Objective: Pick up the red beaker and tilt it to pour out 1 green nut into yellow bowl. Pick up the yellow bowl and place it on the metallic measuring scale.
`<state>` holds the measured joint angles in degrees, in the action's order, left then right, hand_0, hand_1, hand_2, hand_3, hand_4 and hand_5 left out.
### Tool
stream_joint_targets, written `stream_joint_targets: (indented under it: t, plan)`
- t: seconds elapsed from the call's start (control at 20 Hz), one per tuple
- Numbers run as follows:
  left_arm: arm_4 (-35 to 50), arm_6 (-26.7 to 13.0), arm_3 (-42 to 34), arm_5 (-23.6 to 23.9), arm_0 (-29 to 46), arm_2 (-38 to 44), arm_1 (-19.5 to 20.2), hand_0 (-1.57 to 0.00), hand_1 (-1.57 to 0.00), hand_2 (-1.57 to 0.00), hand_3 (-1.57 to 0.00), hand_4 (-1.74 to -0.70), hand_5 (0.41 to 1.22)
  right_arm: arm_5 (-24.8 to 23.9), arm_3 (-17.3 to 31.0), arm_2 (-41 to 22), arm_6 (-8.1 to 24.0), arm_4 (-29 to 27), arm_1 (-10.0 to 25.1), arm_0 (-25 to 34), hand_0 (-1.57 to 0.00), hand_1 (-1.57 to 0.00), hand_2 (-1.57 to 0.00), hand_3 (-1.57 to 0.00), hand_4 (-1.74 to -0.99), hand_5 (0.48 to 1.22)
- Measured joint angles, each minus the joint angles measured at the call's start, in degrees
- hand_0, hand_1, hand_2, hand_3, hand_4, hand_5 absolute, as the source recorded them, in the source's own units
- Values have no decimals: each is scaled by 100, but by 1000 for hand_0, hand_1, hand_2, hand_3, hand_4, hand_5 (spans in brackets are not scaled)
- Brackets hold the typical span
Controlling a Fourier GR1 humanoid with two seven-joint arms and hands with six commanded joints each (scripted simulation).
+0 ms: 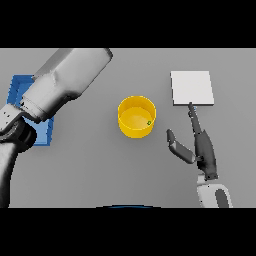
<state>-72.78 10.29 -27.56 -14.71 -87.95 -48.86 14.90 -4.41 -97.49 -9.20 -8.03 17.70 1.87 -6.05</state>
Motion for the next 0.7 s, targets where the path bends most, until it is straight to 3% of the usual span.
stream_joint_targets:
  t: [0.15,0.35,0.45,0.55,0.7]
  plan:
    - [694,-490,561,-64,-191,1003,227,-1571,-1571,-1571,-1427,-1735,1221,-40,68,16,-85,28,19,58,1,1,1,1,-990,672]
    - [1595,-1095,1038,191,-154,2193,788,-1571,-1571,-1571,-1454,-1738,1221,10,122,-32,-131,-44,-63,32,1,1,1,1,-1004,668]
    - [2076,-1354,1133,469,105,2739,1106,-1571,-1571,-1571,-1447,-1739,1221,-3,190,18,35,-146,-136,197,1,1,1,1,-996,664]
    - [2508,-1525,1078,801,493,3176,1412,-1571,-1571,-1571,-1417,-1740,1221,47,128,18,-101,-216,-119,130,1,1,1,1,-1023,654]
    - [3067,-1979,895,1155,1101,3733,1771,-1571,-1571,-1571,-1426,-1740,1221,10,202,34,-17,-133,-59,202,1,1,1,1,-1050,653]
